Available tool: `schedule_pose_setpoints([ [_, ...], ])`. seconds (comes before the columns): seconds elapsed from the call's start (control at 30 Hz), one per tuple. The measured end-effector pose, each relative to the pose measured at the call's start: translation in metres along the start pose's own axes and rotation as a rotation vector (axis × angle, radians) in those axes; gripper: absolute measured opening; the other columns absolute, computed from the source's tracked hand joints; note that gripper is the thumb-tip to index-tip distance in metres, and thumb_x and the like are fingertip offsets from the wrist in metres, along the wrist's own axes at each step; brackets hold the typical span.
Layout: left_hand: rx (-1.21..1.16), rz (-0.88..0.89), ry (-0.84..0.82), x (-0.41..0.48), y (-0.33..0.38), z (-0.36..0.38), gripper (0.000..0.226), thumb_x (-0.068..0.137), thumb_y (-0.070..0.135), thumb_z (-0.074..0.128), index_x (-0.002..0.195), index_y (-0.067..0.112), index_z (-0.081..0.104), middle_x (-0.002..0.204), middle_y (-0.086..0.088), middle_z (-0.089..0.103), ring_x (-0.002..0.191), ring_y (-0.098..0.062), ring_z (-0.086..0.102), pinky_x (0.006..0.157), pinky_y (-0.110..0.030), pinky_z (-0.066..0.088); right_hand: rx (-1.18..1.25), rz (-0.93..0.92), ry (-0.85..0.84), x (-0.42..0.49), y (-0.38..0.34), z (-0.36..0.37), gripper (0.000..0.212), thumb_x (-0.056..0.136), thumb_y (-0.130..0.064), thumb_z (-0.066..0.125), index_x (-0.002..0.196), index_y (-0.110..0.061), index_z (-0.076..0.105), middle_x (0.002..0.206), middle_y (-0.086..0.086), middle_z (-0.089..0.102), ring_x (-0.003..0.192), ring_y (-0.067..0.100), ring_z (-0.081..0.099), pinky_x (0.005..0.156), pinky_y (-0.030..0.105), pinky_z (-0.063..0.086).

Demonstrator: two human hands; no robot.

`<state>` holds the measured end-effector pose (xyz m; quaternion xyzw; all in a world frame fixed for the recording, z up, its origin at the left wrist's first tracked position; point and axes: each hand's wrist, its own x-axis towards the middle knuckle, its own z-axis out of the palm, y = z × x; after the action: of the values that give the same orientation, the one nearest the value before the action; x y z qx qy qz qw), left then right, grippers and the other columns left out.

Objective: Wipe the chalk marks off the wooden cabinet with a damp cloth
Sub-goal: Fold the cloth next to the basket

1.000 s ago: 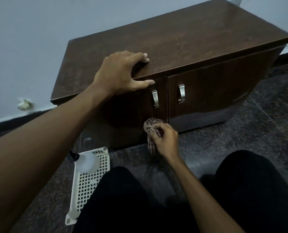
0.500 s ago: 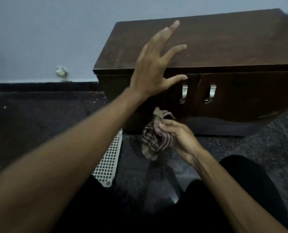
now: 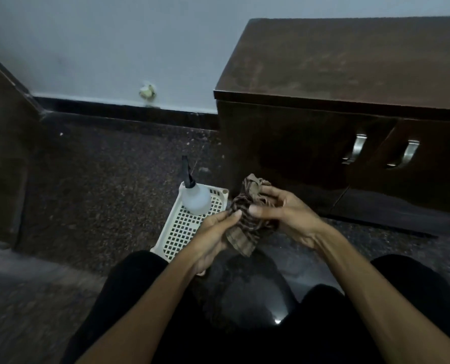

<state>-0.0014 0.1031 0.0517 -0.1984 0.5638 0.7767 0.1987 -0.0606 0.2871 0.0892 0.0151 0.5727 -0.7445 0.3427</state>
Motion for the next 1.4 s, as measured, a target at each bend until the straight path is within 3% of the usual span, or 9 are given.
schedule_pose_setpoints([
  [0.1,0.06,0.033,0.128,-0.003,0.009,-0.012,0.029,0.095,0.018,0.068,0.117,0.001,0.067,0.112,-0.014,0.074,0.096,-0.02,0.074,0.084,-0.031,0.061,-0.572,-0.052,0.041,0.019,0.009,0.003,0.081,0.071,0.002,0.083,0.142,-0.015,0.047,0.134,-0.004,0.058,0.118,0.007,0.057,0.098,0.022,0.047],
  [0.27,0.083,-0.019,0.234,-0.008,0.018,-0.042,0.012,0.095,0.008,0.066,0.107,0.011,0.063,0.094,-0.006,0.075,0.083,-0.017,0.071,0.083,-0.036,0.059,-1.113,-0.593,0.023,0.042,0.019,0.039,0.056,0.077,0.002,0.063,0.132,-0.005,0.06,0.134,0.006,0.06,0.128,0.018,0.054,0.104,0.001,0.026],
  [0.47,-0.44,-0.038,0.14,-0.032,0.041,-0.088,0.038,0.087,0.025,0.046,0.106,0.002,0.07,0.101,-0.018,0.074,0.087,-0.029,0.071,0.086,-0.042,0.055,-1.492,-0.994,-0.12,0.055,0.057,0.062,0.041,0.088,-0.022,0.045,0.121,-0.02,0.07,0.139,0.01,0.057,0.114,0.033,0.06,0.087,0.043,0.055],
  [0.57,-0.361,-0.028,0.107,-0.036,0.04,-0.106,0.065,0.09,0.063,0.054,0.118,0.006,0.066,0.121,-0.022,0.069,0.106,-0.036,0.067,0.099,-0.055,0.048,-1.57,-1.028,-0.209,0.062,0.072,0.07,0.041,0.081,-0.01,0.064,0.12,-0.023,0.07,0.141,0.01,0.056,0.12,0.035,0.057,0.084,0.049,0.056],
  [0.63,-0.186,-0.024,0.154,-0.03,0.036,-0.112,0.064,0.081,0.047,0.071,0.126,0.002,0.06,0.117,-0.023,0.069,0.103,-0.036,0.068,0.091,-0.054,0.055,-1.497,-1.037,-0.274,0.064,0.074,0.075,0.043,0.077,-0.009,0.074,0.118,-0.023,0.072,0.141,0.008,0.056,0.121,0.028,0.058,0.092,0.045,0.054],
  [0.77,-0.003,-0.036,0.282,-0.017,0.031,-0.134,0.053,0.08,0.003,0.079,0.128,0.0,0.058,0.1,-0.02,0.075,0.083,-0.031,0.075,0.066,-0.043,0.064,-0.906,-0.619,-0.109,0.063,0.075,0.075,0.035,0.09,-0.048,0.066,0.121,-0.032,0.069,0.139,-0.011,0.057,0.127,0.003,0.052,0.107,0.034,0.044],
  [0.93,0.037,-0.052,0.183,-0.006,0.033,-0.146,0.037,0.086,0.001,0.073,0.12,0.002,0.06,0.104,-0.02,0.075,0.095,-0.033,0.074,0.086,-0.048,0.061,-0.518,0.017,-0.1,0.087,0.088,0.085,0.058,0.086,-0.062,0.061,0.135,-0.032,0.058,0.137,-0.011,0.059,0.123,0.006,0.056,0.109,0.033,0.042],
  [1.23,0.554,-0.228,0.246,0.034,0.009,-0.166,0.029,0.091,0.026,0.074,0.112,0.009,0.064,0.098,-0.01,0.076,0.087,-0.025,0.074,0.076,-0.039,0.063,-0.554,0.103,0.306,0.113,0.139,0.099,0.034,0.072,-0.046,0.084,0.085,-0.019,0.069,0.094,-0.001,0.076,0.087,0.017,0.072,0.085,0.039,0.059],
  [1.4,0.848,-0.311,0.252,0.052,0.003,-0.167,0.02,0.096,0.022,0.067,0.105,0.004,0.064,0.1,-0.013,0.069,0.069,-0.019,0.065,0.052,-0.027,0.056,-0.763,0.124,0.415,0.125,0.152,0.11,0.037,0.081,-0.031,0.077,0.109,-0.008,0.071,0.112,0.007,0.072,0.102,0.023,0.067,0.085,0.026,0.053],
])
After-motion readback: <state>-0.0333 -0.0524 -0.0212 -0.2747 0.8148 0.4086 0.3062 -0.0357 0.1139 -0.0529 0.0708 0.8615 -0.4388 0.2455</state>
